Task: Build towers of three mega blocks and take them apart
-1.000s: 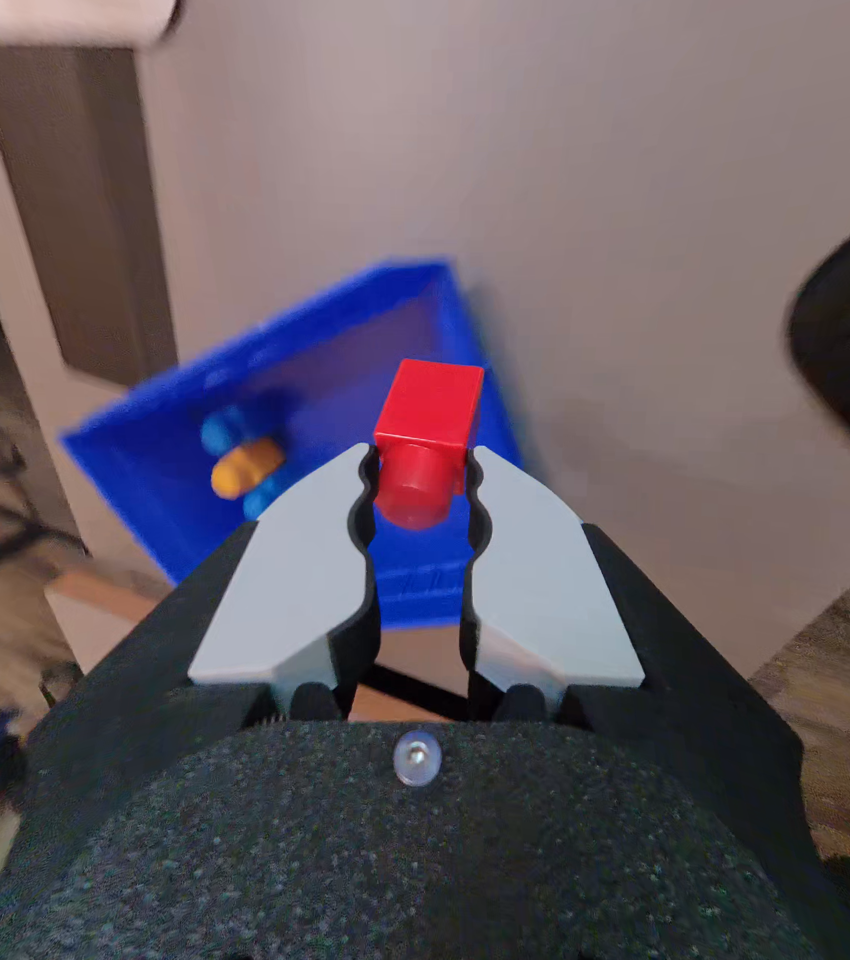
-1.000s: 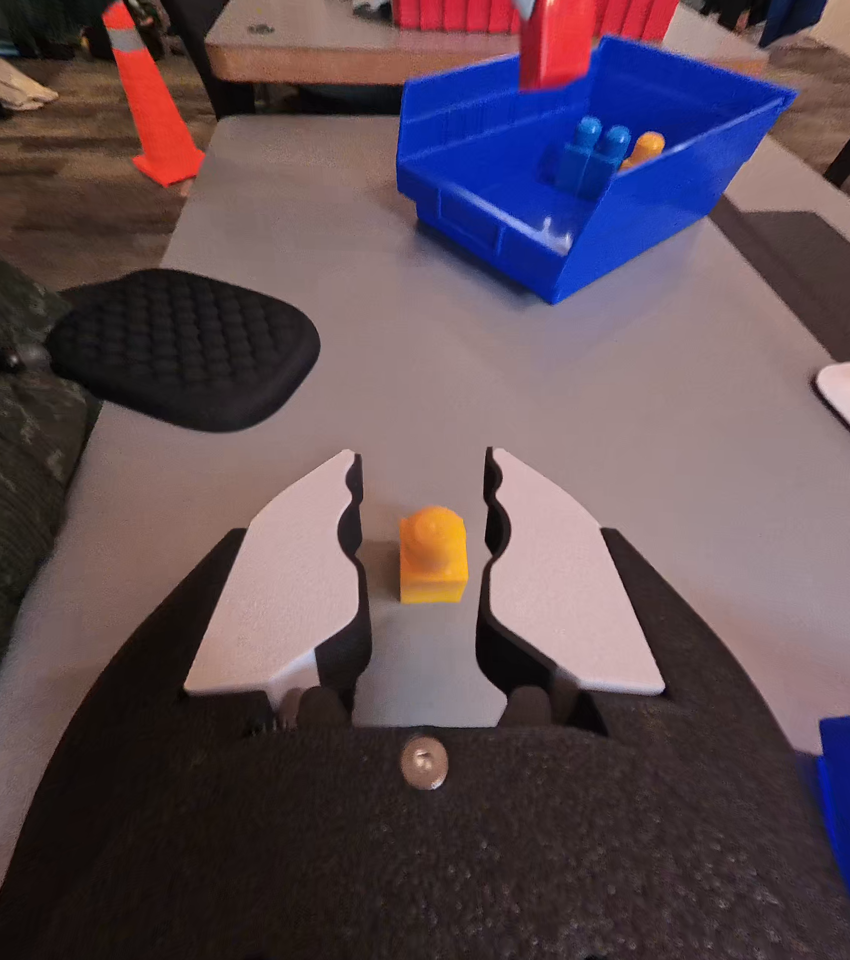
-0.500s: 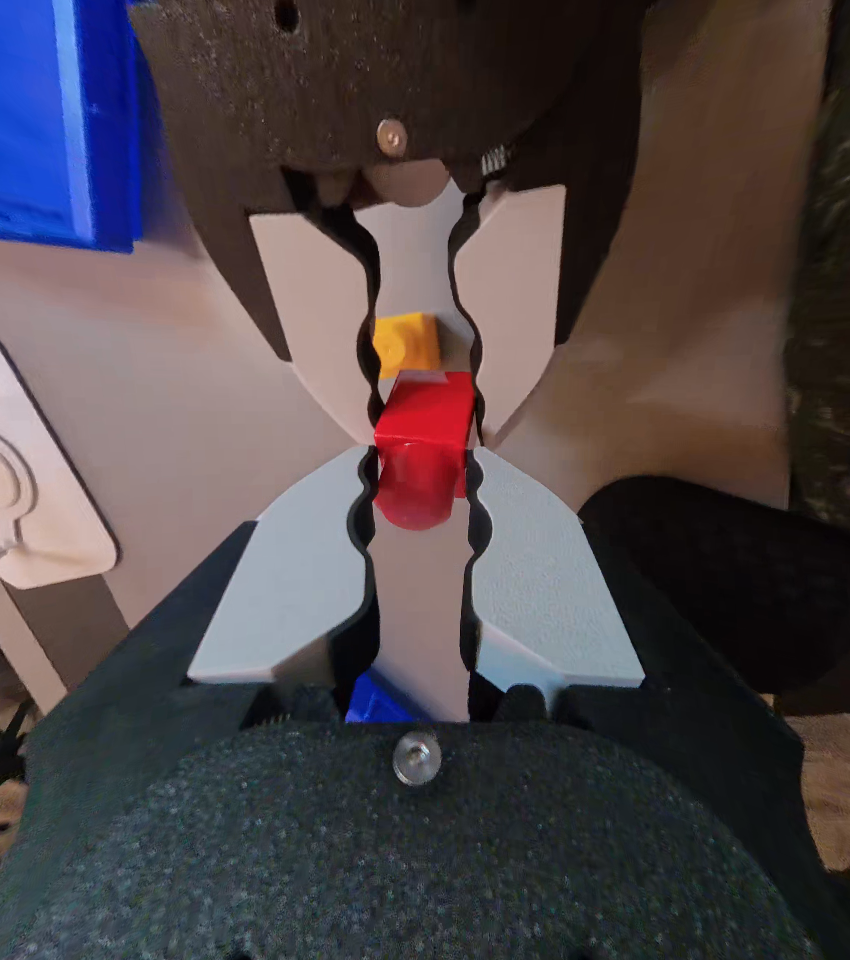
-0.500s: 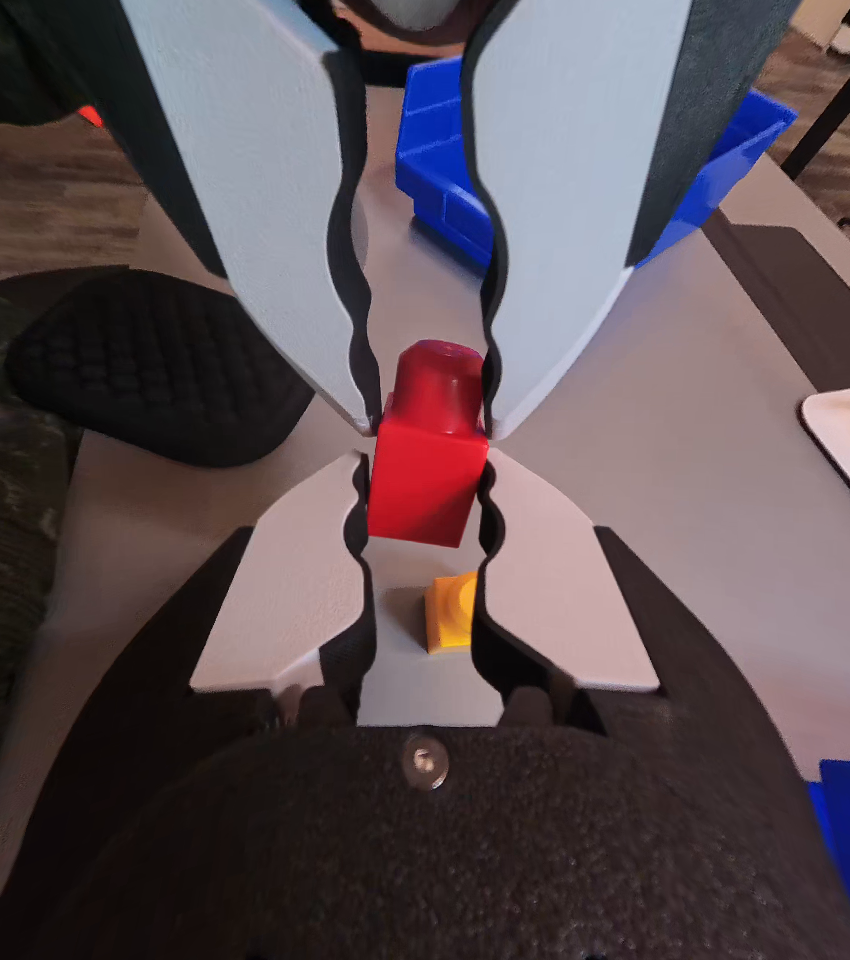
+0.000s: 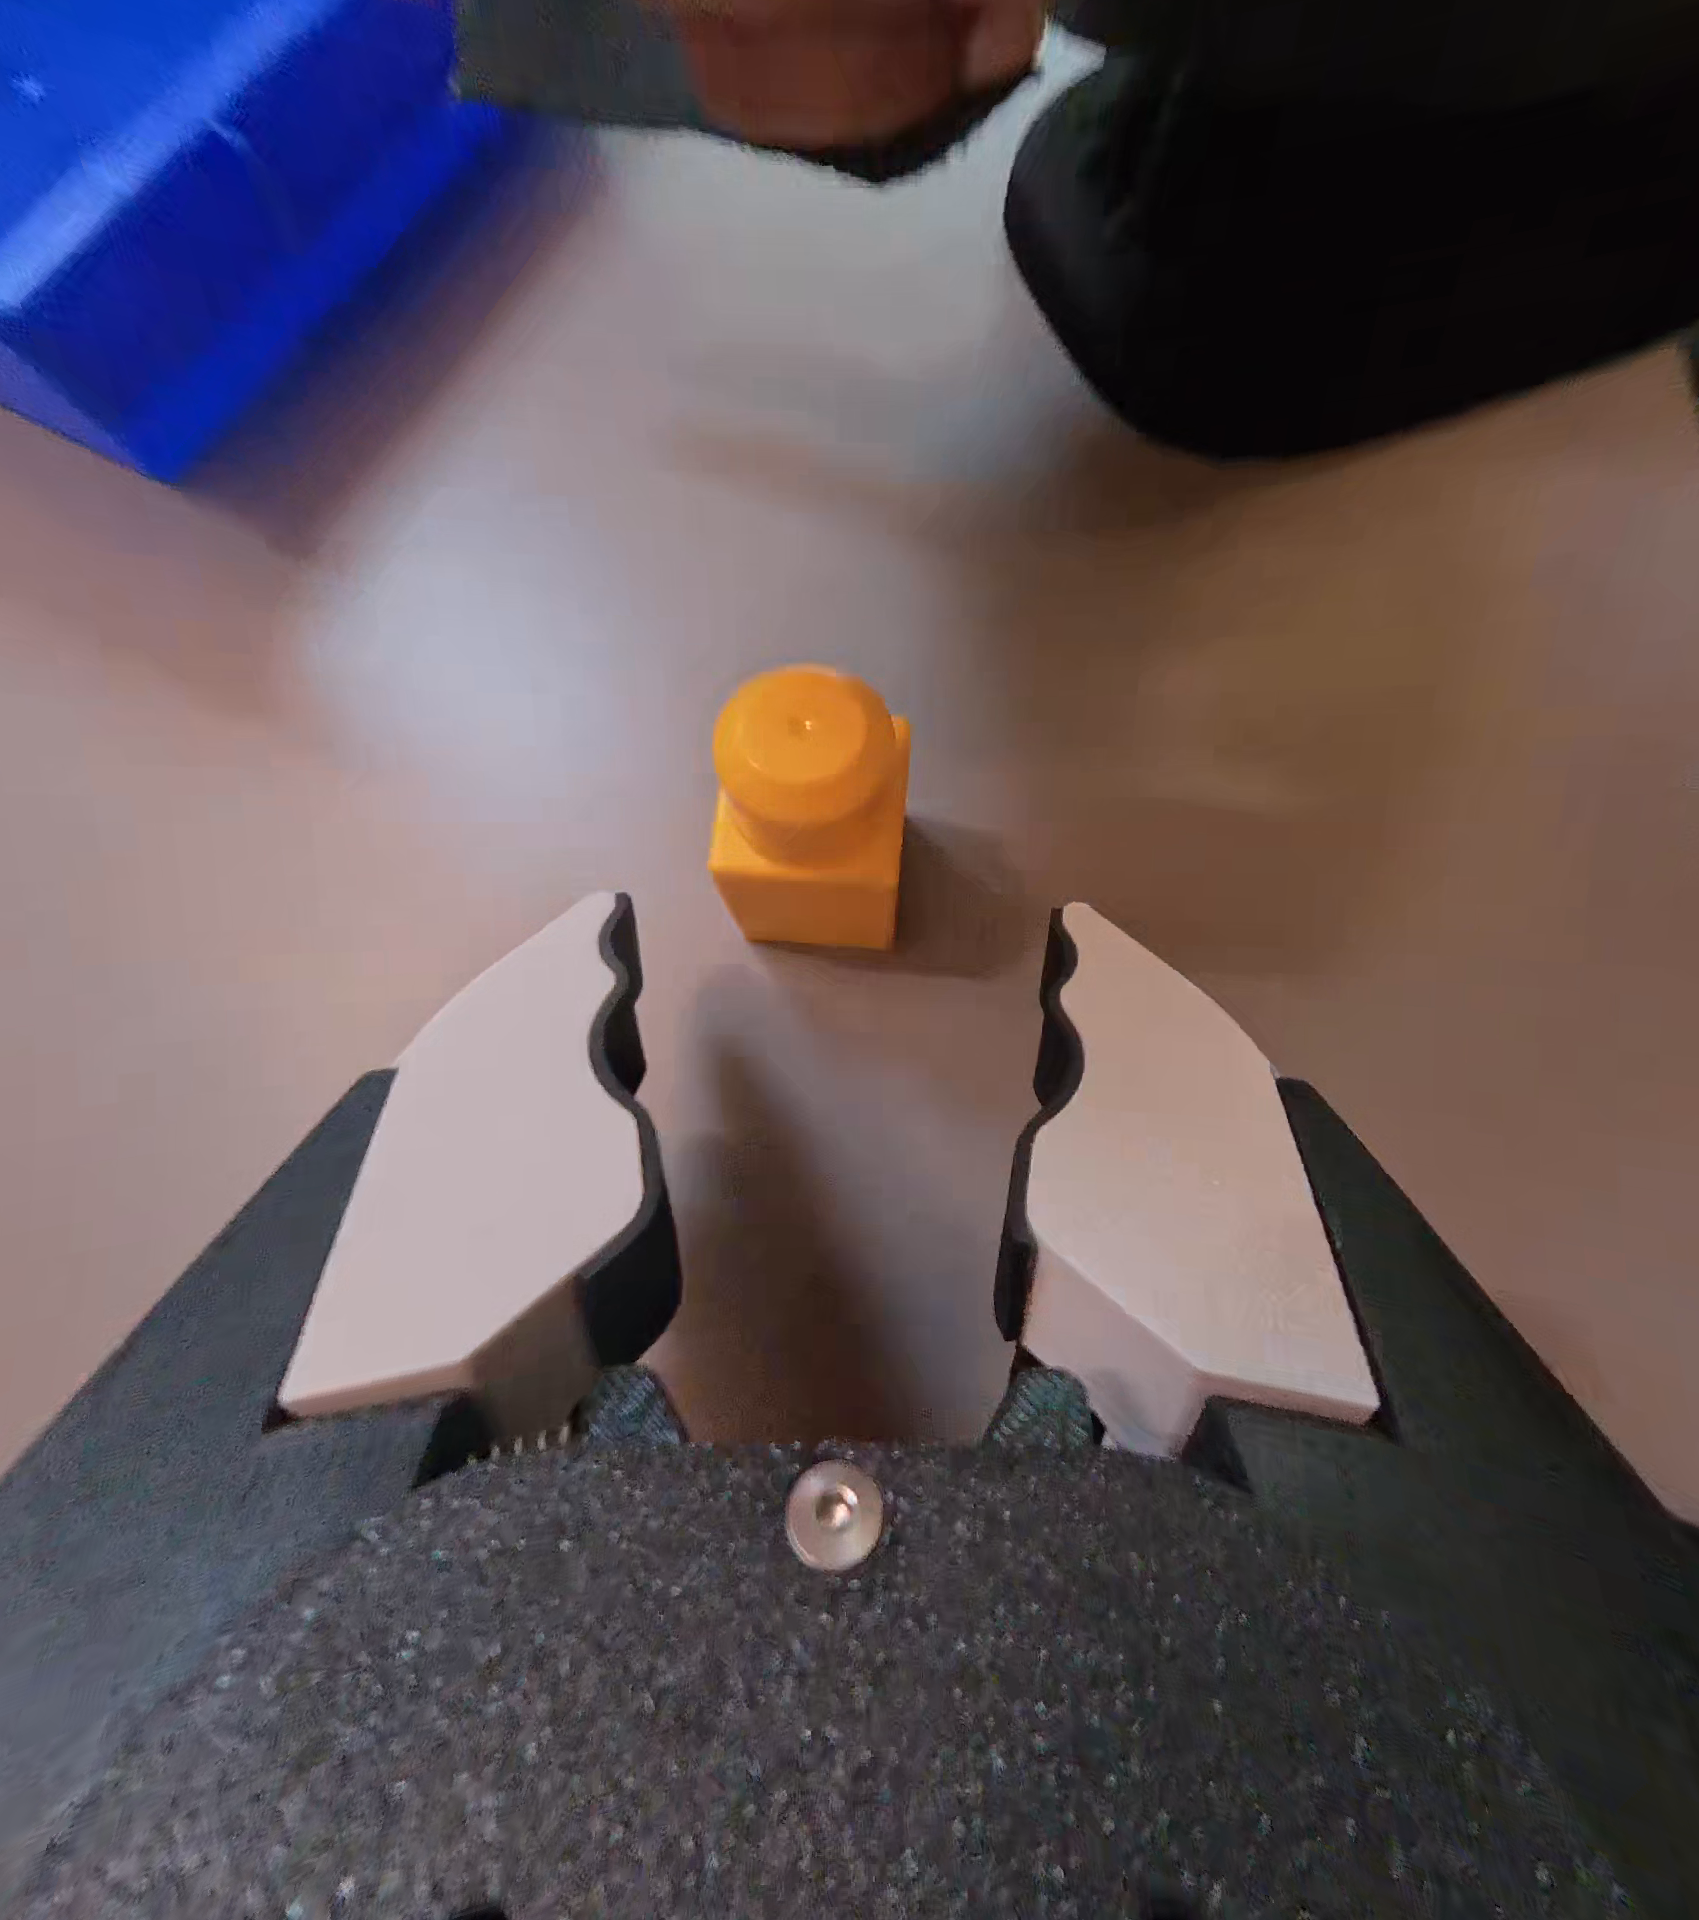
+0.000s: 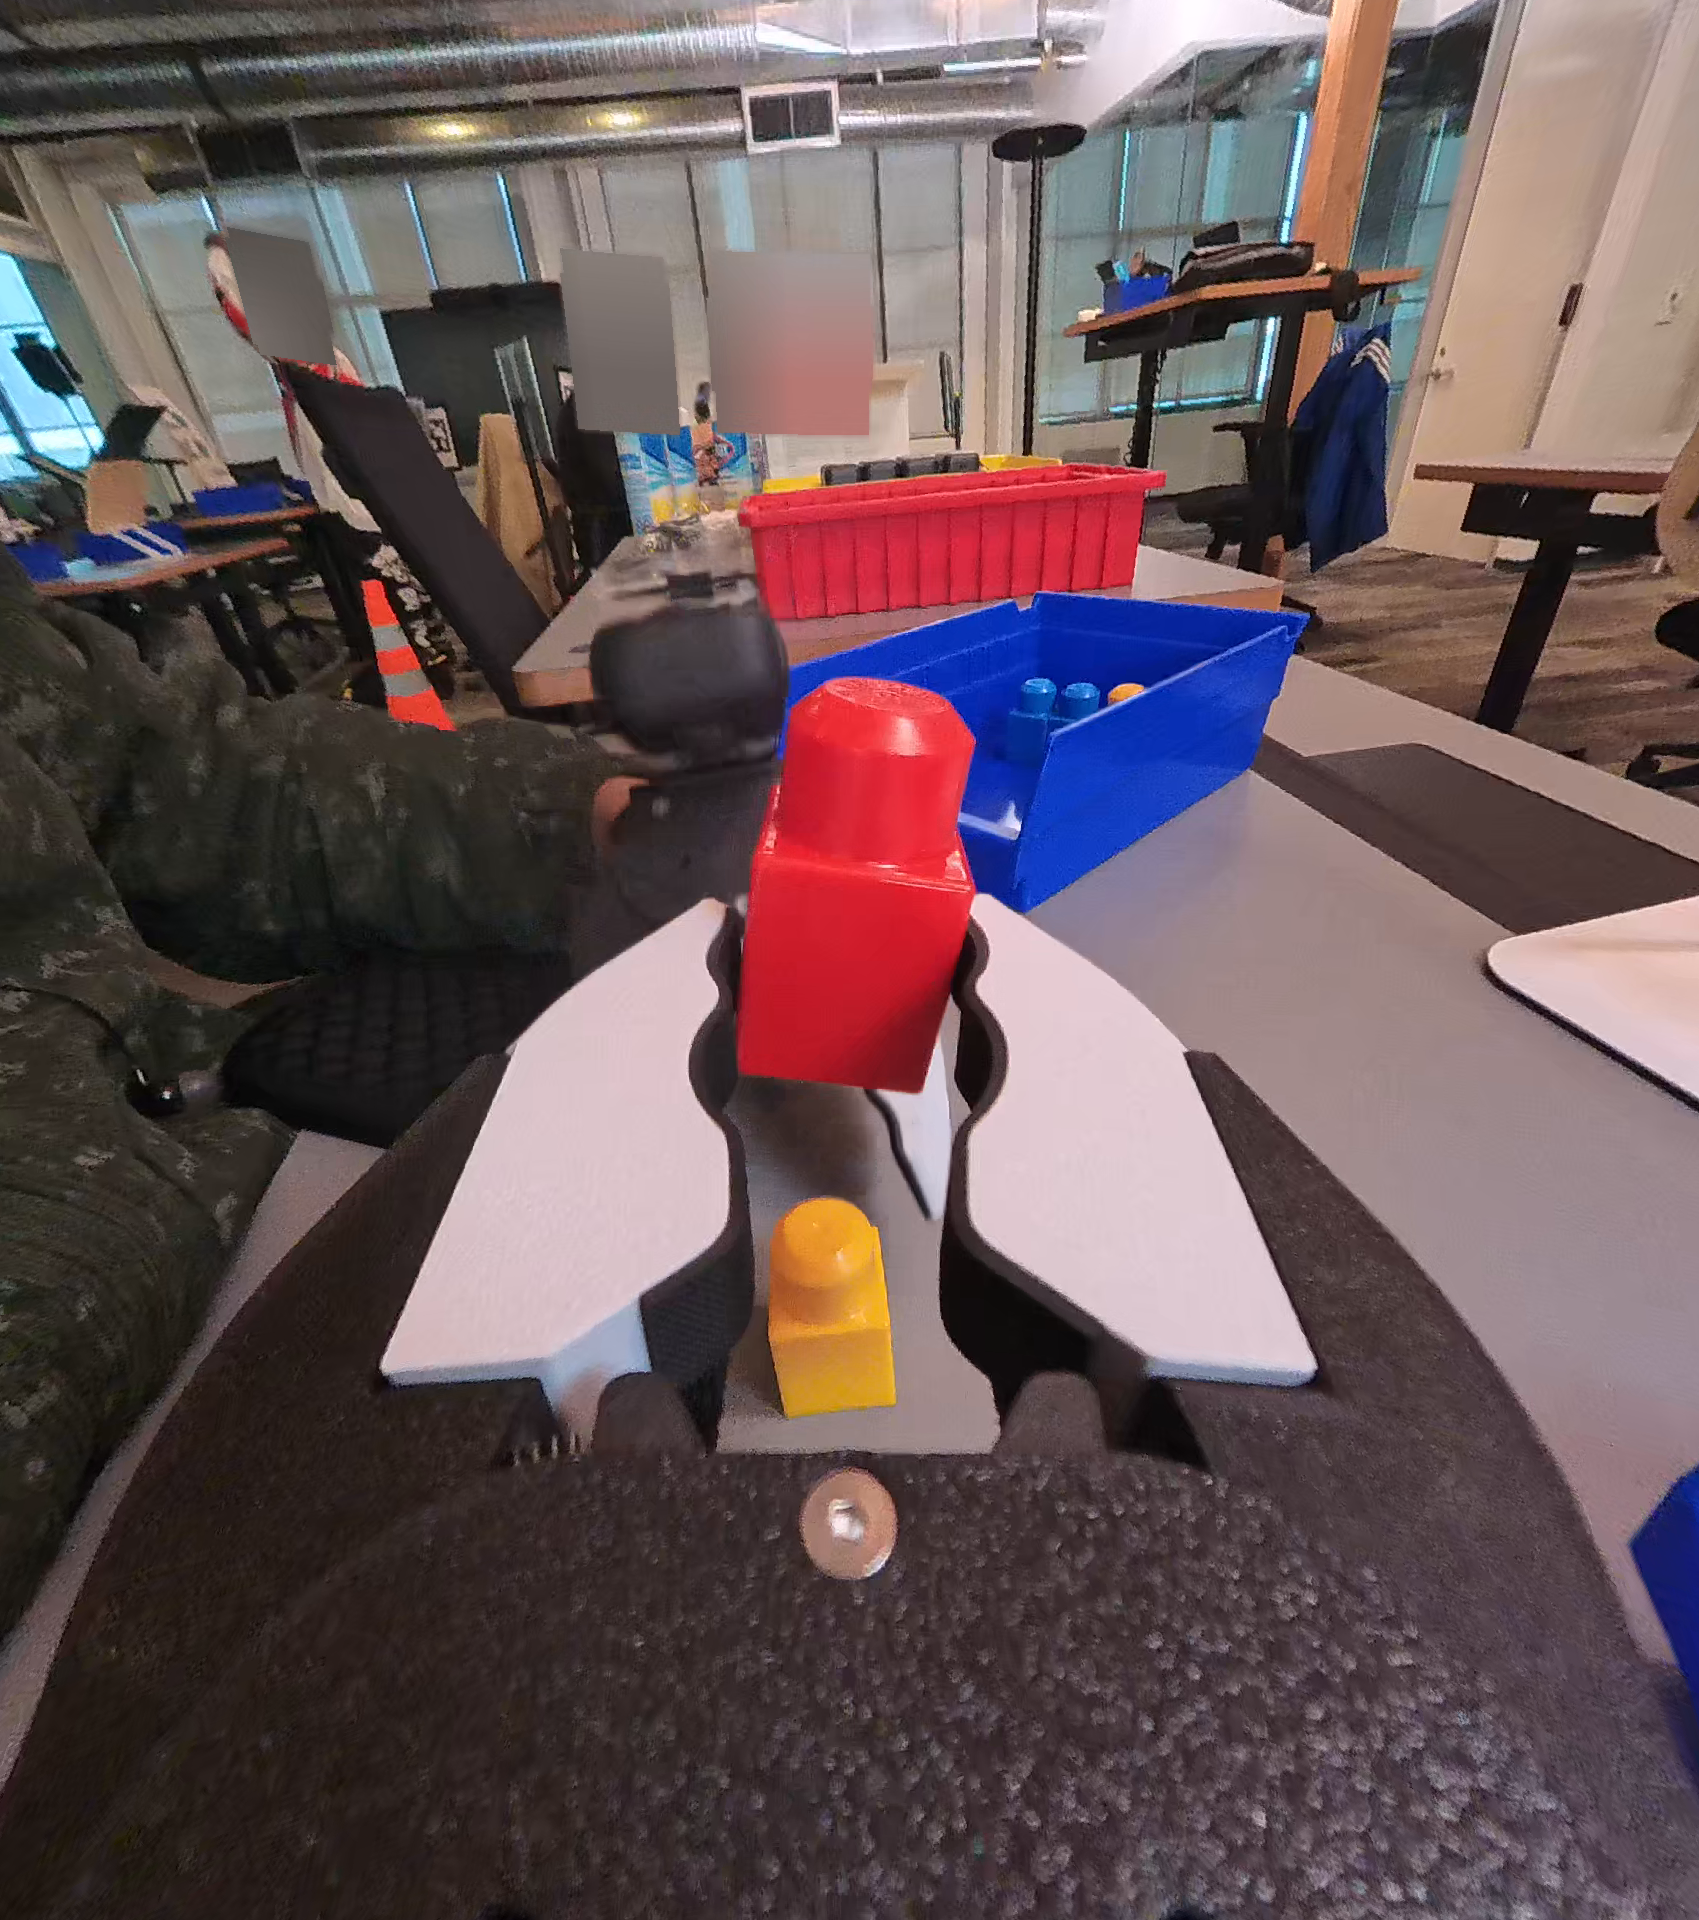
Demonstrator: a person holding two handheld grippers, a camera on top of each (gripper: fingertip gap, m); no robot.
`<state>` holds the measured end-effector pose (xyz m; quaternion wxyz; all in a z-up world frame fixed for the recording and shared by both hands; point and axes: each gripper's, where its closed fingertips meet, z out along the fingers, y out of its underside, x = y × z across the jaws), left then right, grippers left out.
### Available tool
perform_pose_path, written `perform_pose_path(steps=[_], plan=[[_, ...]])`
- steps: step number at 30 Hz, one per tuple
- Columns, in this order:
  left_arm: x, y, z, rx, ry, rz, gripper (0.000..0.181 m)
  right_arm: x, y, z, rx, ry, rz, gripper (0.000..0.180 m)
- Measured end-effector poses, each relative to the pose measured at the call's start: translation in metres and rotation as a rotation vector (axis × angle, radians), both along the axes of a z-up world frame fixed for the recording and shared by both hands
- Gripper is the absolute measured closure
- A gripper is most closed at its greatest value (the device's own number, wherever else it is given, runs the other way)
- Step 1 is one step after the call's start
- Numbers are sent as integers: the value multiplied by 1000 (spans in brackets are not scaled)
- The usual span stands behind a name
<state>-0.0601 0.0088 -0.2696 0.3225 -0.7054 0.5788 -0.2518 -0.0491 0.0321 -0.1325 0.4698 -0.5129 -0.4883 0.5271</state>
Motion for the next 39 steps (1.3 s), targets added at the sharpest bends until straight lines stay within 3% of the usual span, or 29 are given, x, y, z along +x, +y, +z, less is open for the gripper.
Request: perform_pose_path(steps=[3,5,17,31,39], plan=[[12,7,-17,30,55,8,120,-2,-3,-4,11,-7,7,141],[17,10,-17,47,52,12,144,-3,-5,-8,18,-17,15,141],[3,-5,24,-61,-15,62,144,-29,-26,-63,-6,-219,96,143],[-4,-23,29,-160,-41,13,145,-31,-43,-74,-29,-306,177,143],[-4,-7,25,-68,-61,71,144,-31,-31,-79,-23,-369,102,143]])
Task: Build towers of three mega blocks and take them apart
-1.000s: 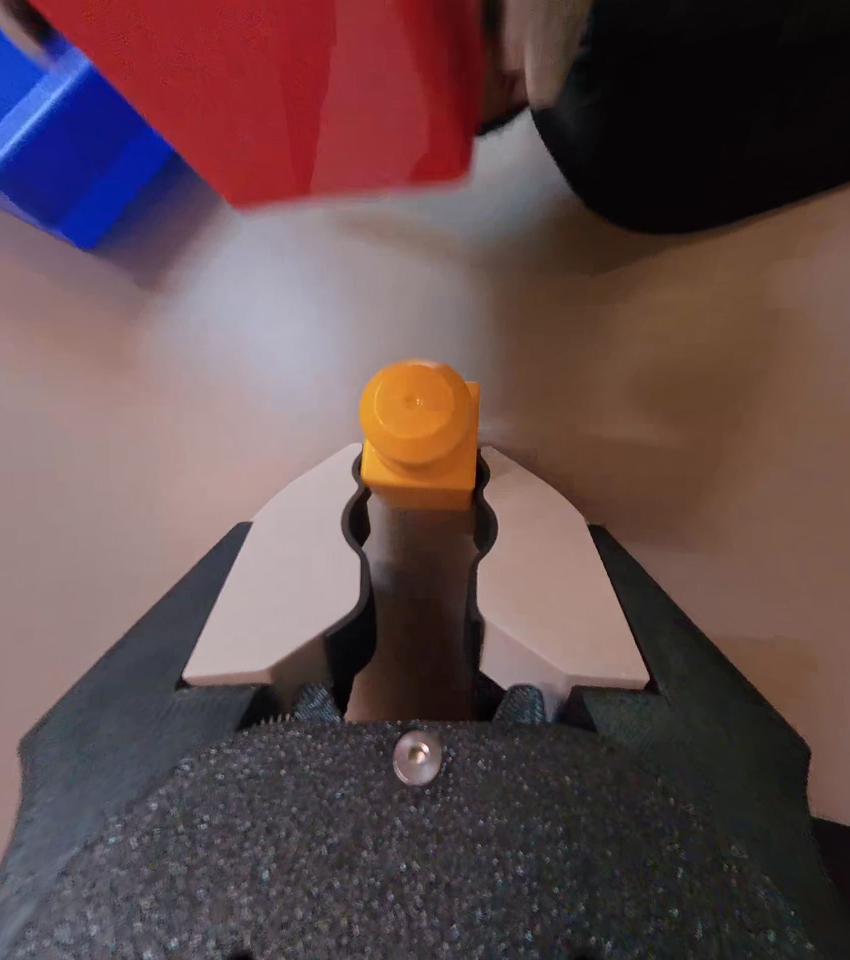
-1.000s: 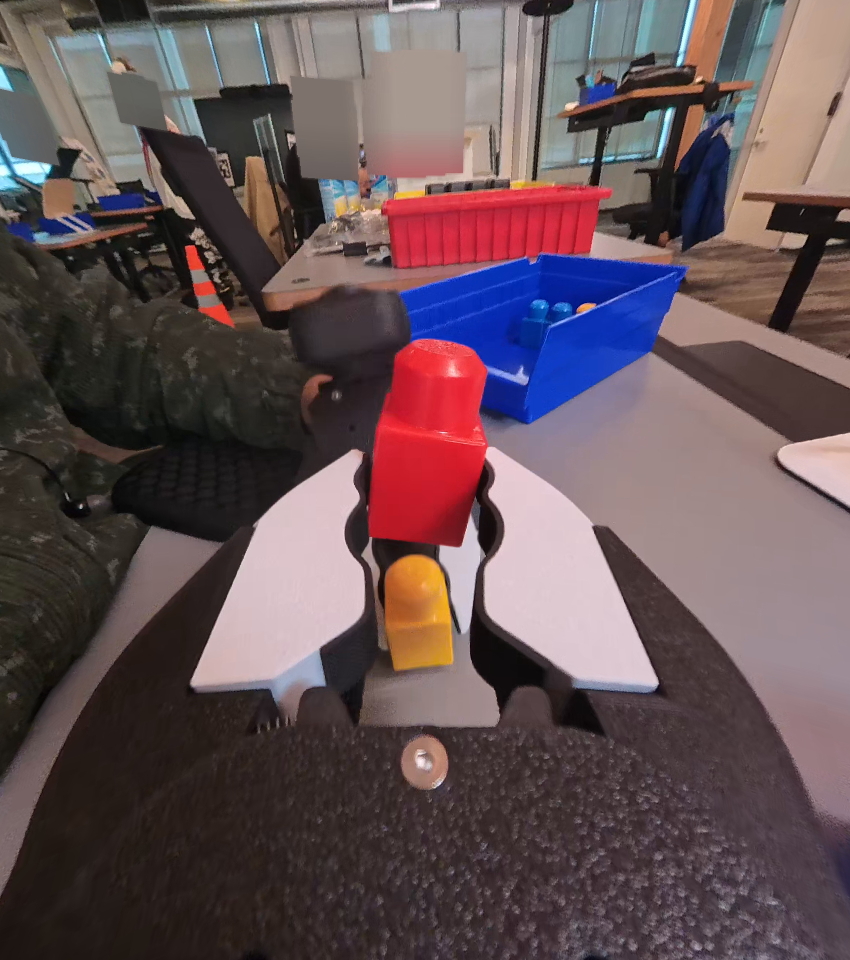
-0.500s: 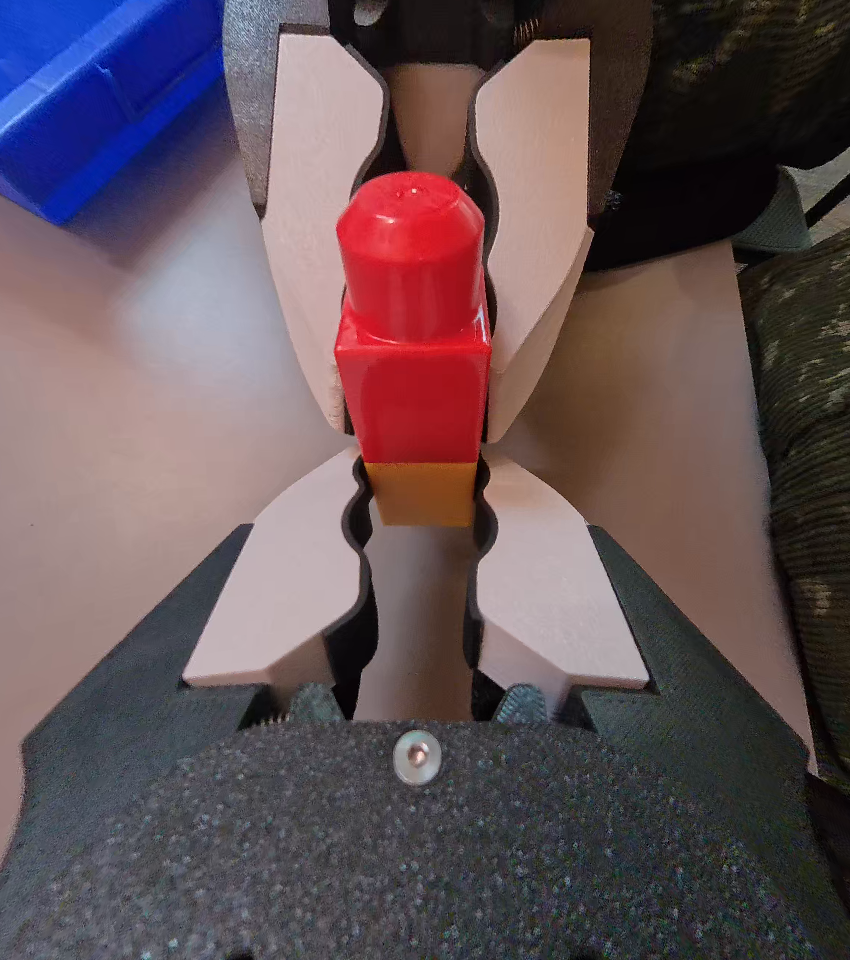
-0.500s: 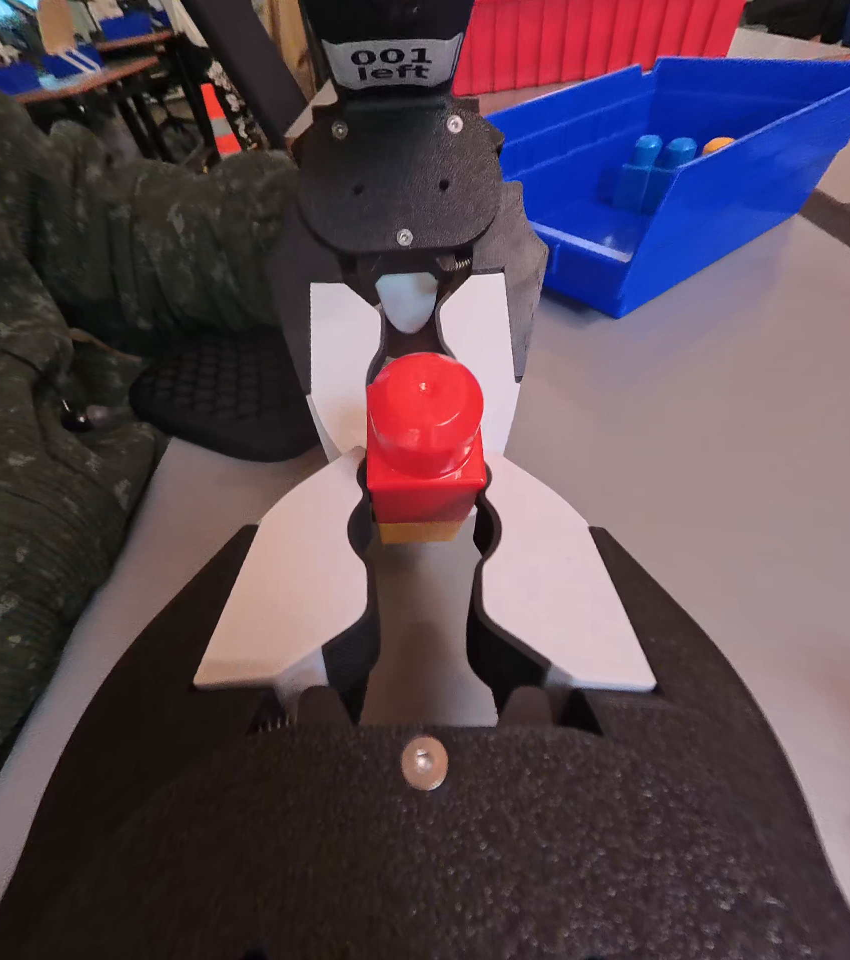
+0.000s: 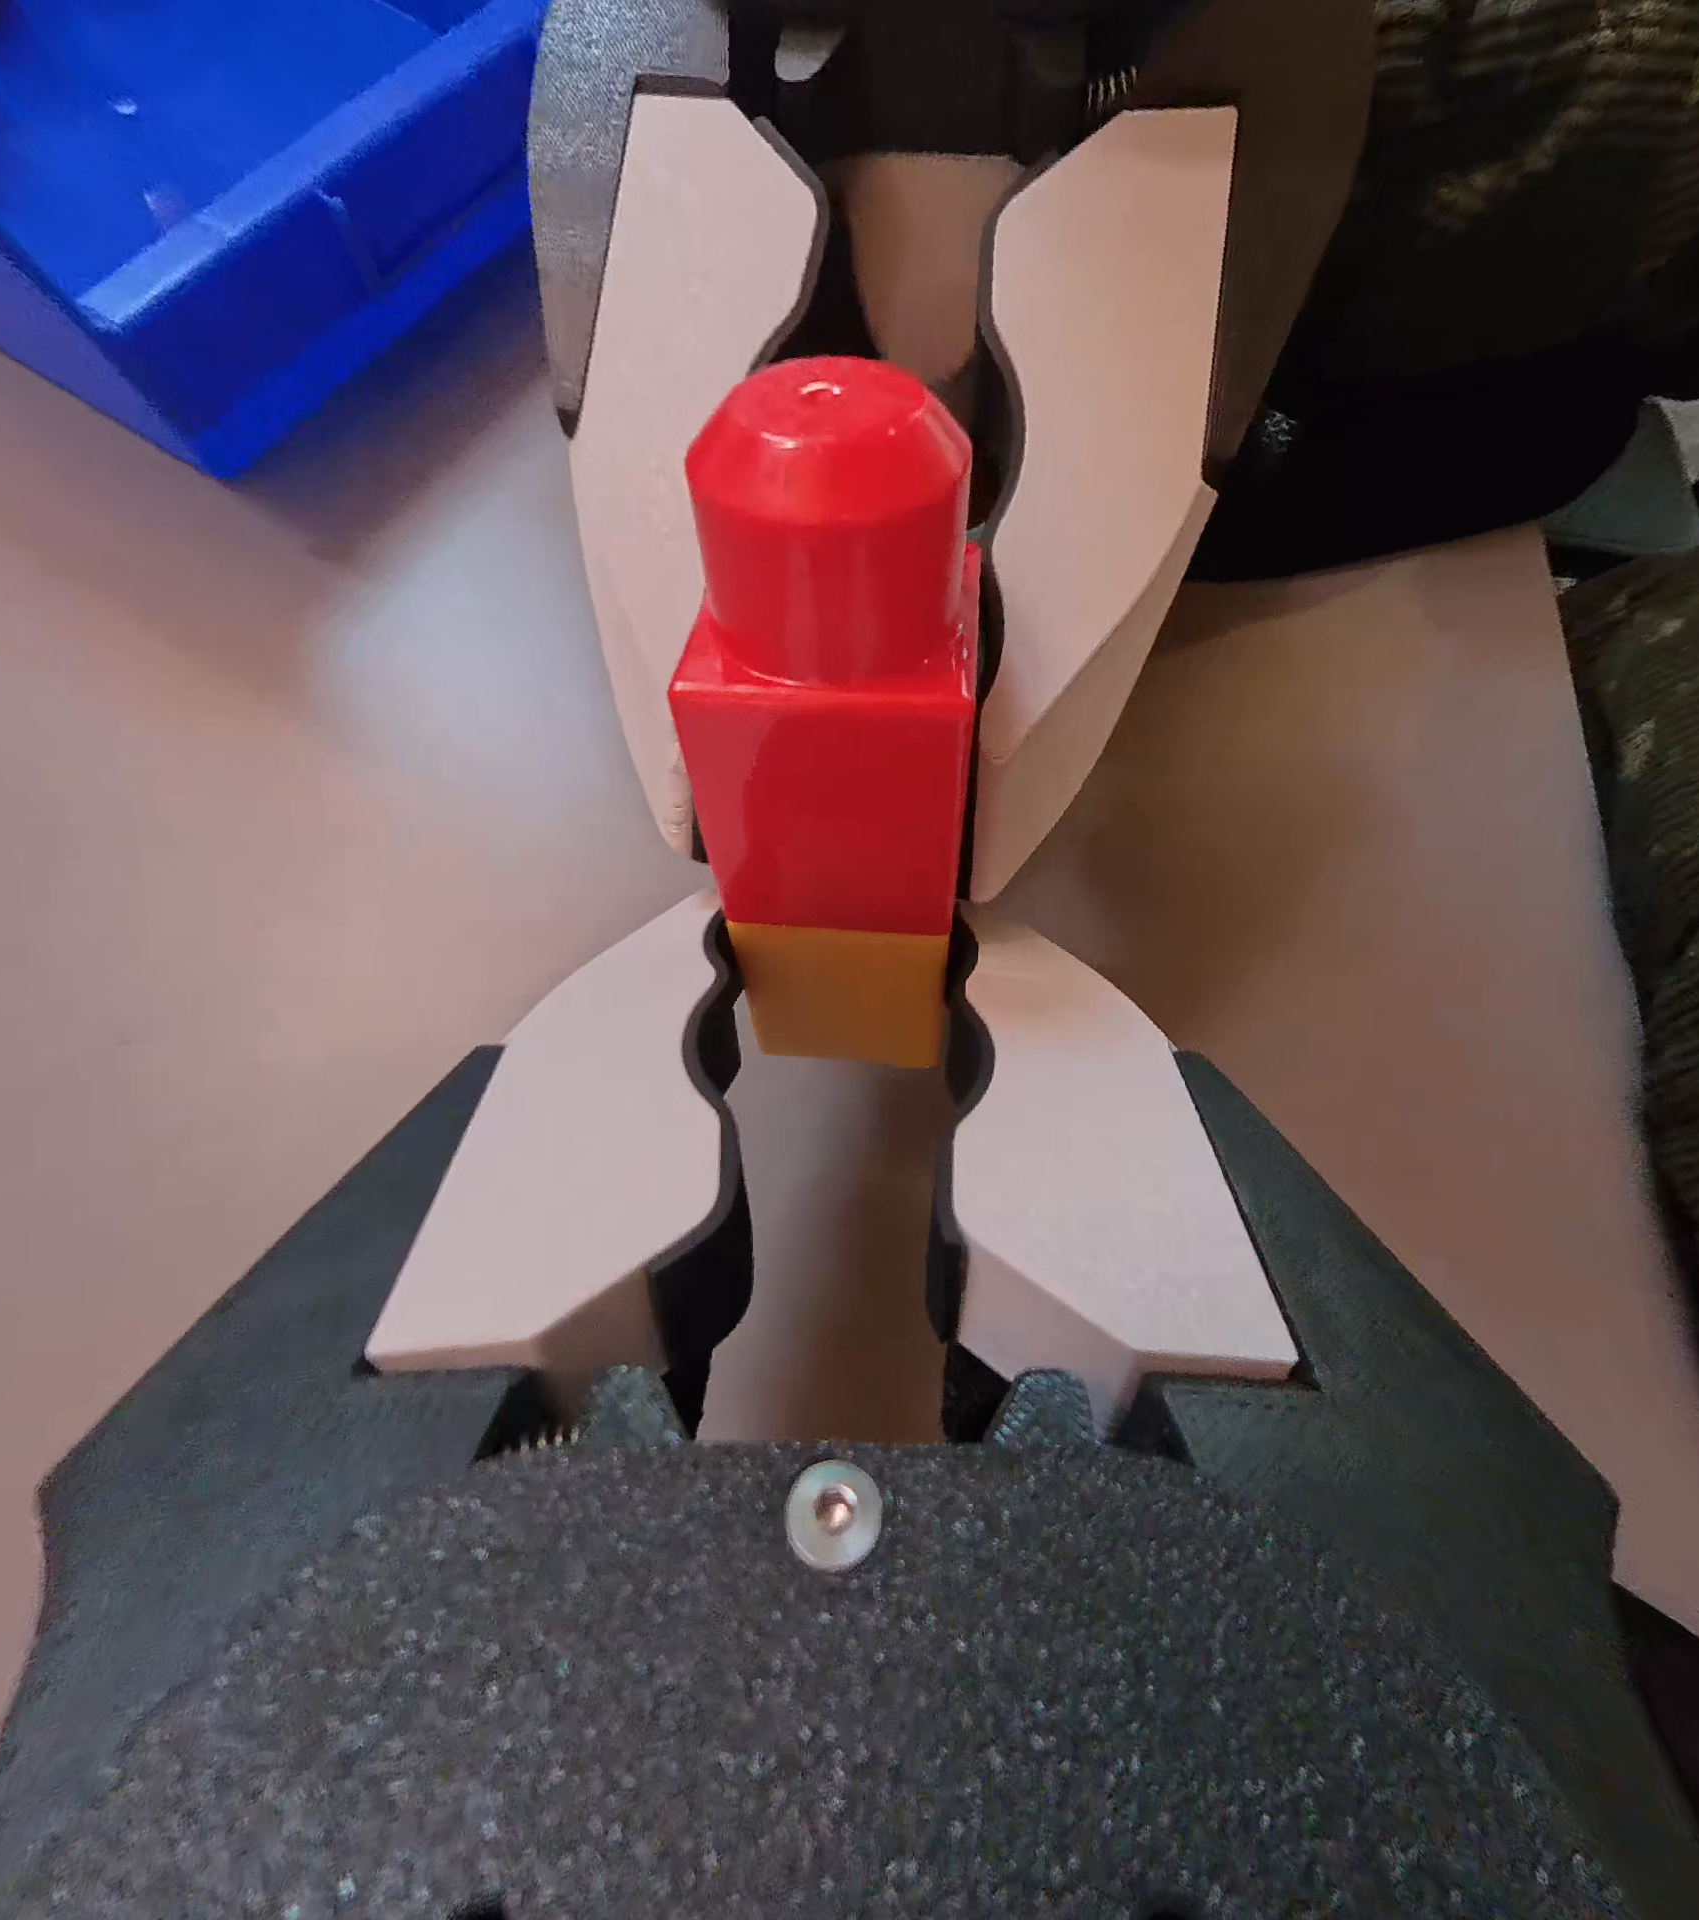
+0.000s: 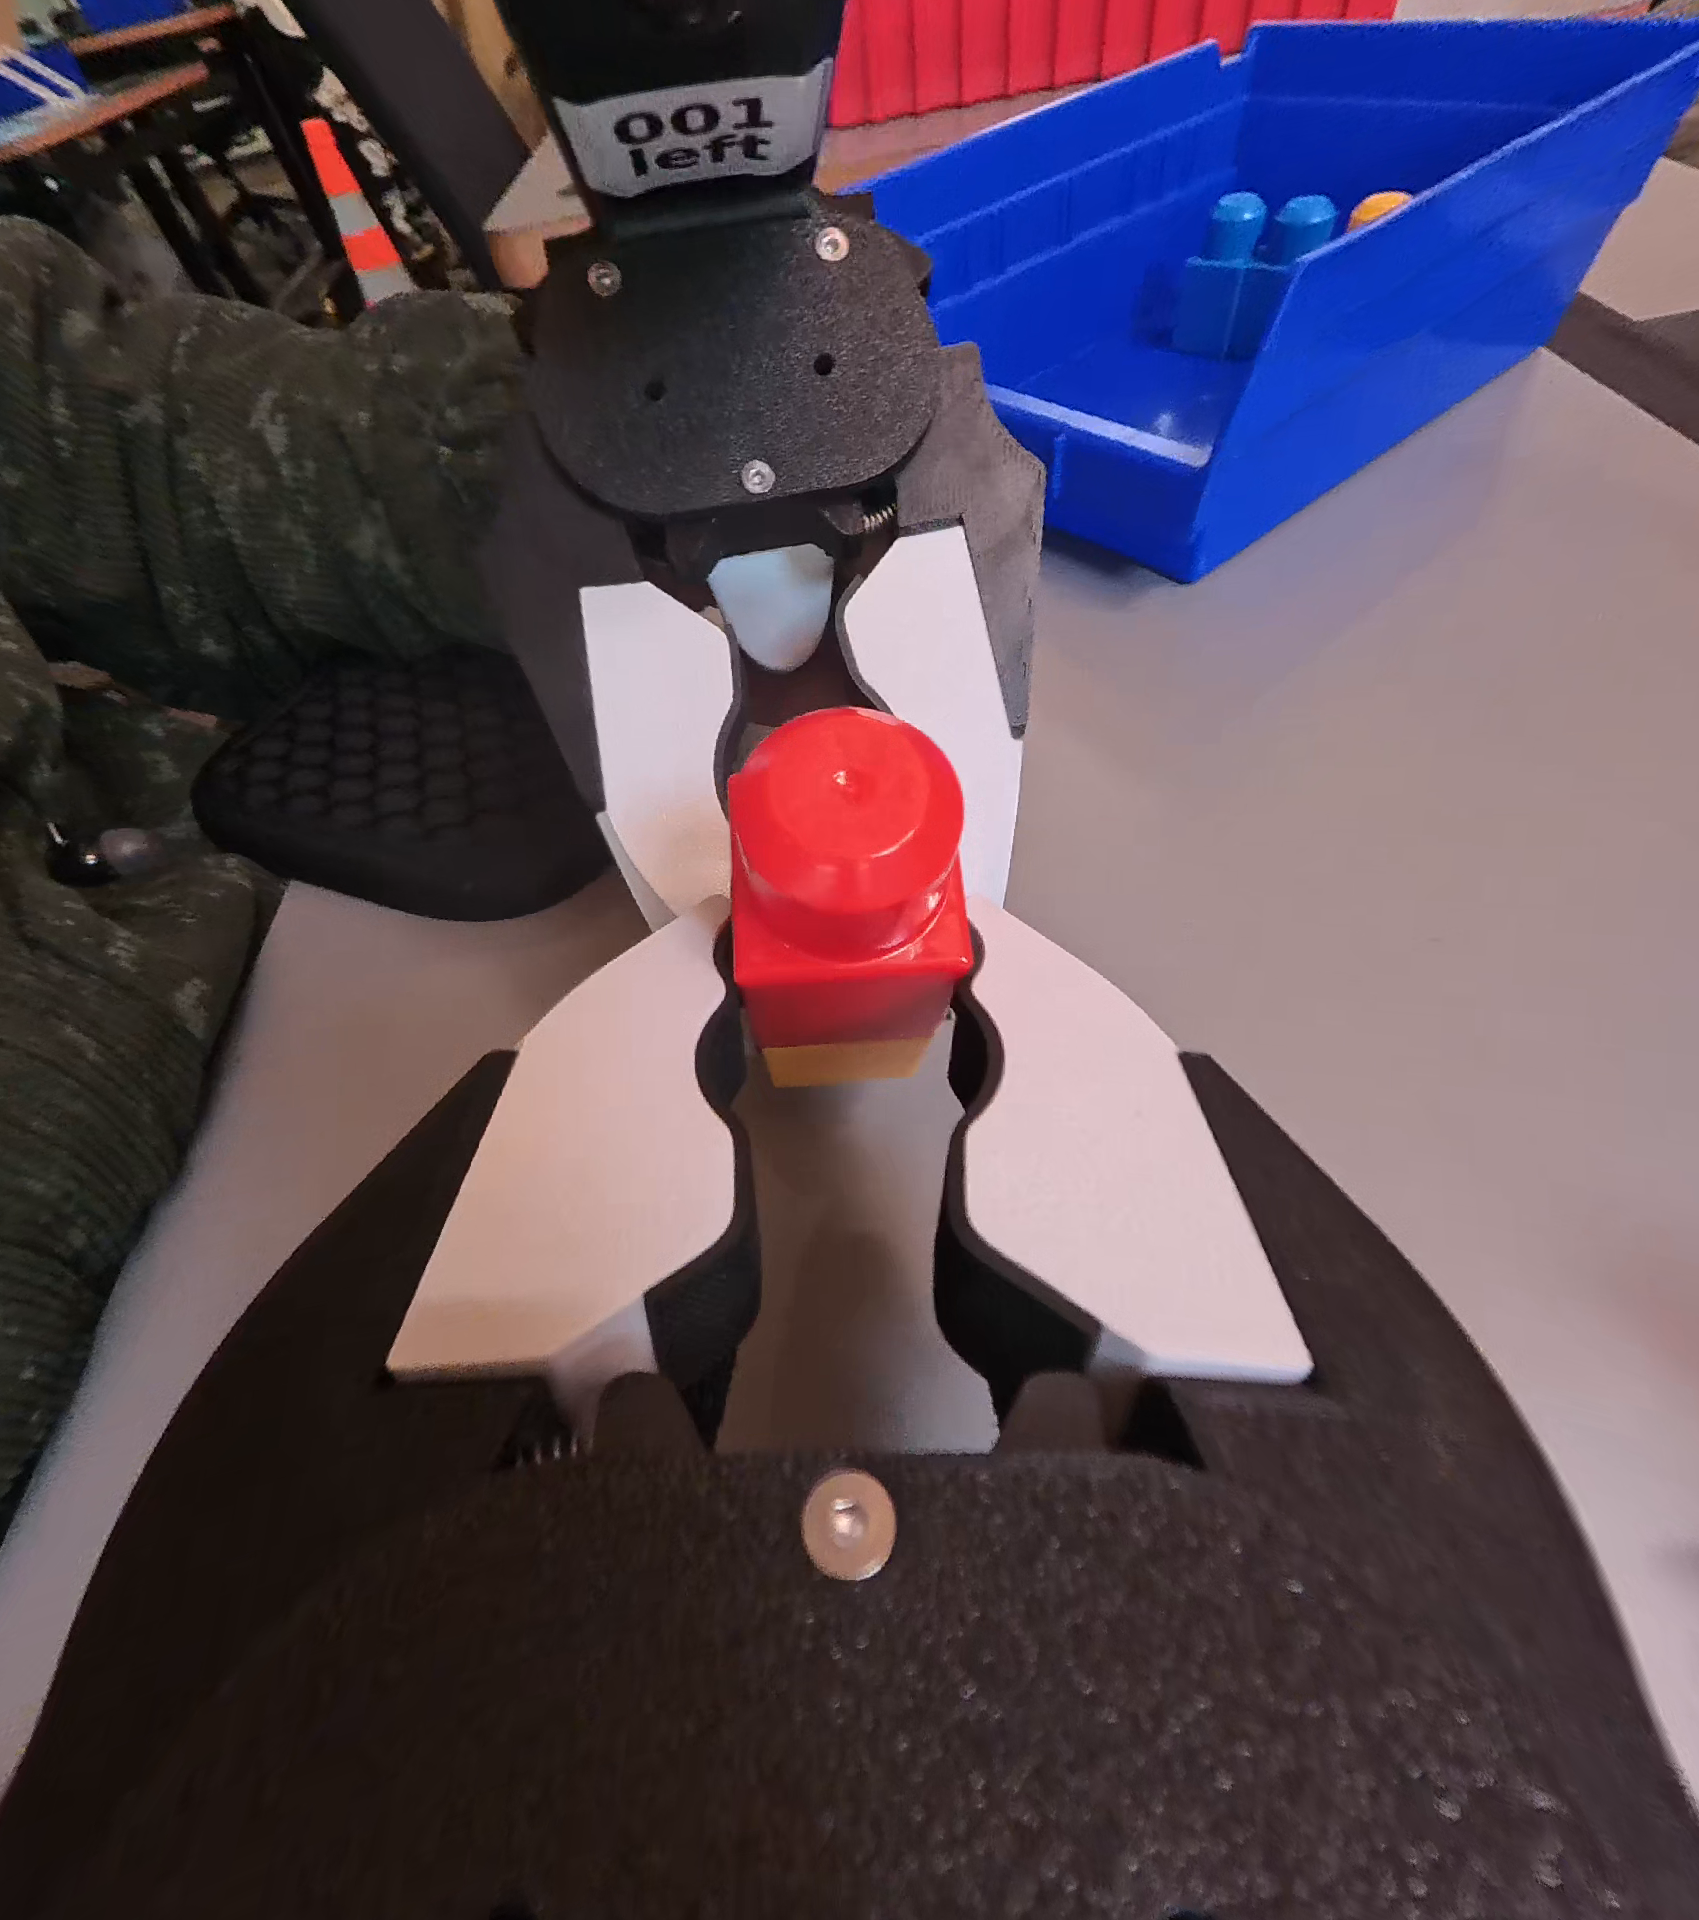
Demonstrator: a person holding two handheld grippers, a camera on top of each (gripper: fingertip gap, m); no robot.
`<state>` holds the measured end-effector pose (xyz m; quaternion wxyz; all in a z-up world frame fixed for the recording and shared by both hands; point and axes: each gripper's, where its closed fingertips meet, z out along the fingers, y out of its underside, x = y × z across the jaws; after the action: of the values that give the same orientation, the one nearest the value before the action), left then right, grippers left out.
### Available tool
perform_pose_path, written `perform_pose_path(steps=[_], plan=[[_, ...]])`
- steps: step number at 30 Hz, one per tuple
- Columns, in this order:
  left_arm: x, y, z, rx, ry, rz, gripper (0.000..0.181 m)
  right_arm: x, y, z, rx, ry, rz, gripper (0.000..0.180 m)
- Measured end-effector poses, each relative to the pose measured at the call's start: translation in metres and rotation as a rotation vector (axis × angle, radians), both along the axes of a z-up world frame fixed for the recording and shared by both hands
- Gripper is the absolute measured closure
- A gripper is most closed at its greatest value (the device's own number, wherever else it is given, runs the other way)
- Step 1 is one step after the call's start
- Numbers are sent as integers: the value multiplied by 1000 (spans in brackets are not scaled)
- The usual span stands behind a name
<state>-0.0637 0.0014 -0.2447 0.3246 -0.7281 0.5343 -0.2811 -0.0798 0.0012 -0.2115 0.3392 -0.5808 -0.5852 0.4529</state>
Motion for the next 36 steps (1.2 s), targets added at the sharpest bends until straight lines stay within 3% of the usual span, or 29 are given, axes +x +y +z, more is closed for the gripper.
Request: perform_pose_path(steps=[6,8,10,15,18,22,26,31,34,36], plan=[[-3,3,1,59,2,7,141,2,0,-4,37,-36,9,143],[-16,11,13,100,11,50,130,3,4,-7,59,-54,-5,143],[-38,26,40,181,-14,136,134,6,7,-5,63,-69,-12,143],[-139,72,119,386,28,432,141,12,15,-22,114,-205,-34,143],[-227,109,133,370,203,623,136,14,15,-39,143,-284,-21,143],[-346,145,98,137,470,787,128,13,16,-39,141,-279,-26,143],[-421,145,39,-102,693,826,121,14,14,-42,135,-289,-16,134],[-453,142,-8,-230,863,815,118,14,15,-28,112,-222,-23,129],[-461,142,-20,-248,941,798,143,16,16,-24,106,-199,-30,129],[-459,140,-17,-255,957,788,145,16,16,-21,108,-190,-37,129]])
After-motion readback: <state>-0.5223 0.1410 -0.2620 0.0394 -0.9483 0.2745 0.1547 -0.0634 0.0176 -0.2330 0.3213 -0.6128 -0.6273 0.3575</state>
